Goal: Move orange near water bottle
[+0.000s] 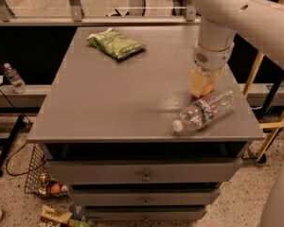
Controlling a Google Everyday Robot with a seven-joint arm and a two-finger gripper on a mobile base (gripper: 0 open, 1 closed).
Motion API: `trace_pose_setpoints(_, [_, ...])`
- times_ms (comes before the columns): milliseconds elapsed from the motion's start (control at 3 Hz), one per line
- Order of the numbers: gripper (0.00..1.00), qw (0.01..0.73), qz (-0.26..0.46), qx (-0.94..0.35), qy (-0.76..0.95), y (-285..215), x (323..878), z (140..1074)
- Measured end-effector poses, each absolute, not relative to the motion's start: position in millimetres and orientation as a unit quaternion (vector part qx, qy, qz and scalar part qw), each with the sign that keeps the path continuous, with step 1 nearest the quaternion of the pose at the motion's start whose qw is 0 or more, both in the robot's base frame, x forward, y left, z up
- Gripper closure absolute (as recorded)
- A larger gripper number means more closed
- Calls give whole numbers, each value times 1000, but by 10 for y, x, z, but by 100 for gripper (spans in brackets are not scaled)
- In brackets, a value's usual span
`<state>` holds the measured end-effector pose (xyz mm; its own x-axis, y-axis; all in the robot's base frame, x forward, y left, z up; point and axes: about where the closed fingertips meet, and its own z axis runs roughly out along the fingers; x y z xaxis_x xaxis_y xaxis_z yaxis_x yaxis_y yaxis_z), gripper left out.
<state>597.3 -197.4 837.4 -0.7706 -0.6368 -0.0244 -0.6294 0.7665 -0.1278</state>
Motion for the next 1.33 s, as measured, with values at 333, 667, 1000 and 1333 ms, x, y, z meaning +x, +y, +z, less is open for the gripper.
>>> trace_pose_setpoints(333, [35, 35, -56, -337, 939, -1970, 5985, 8361])
trace_pose_setpoints(667, [13, 36, -56, -338, 939, -1967, 5995, 8348])
trace_pose_setpoints(1000, [0, 37, -56, -338, 939, -1963, 6004, 8336])
trace_pose_setpoints(1333, [0, 37, -56, -338, 939, -1963, 6004, 8336])
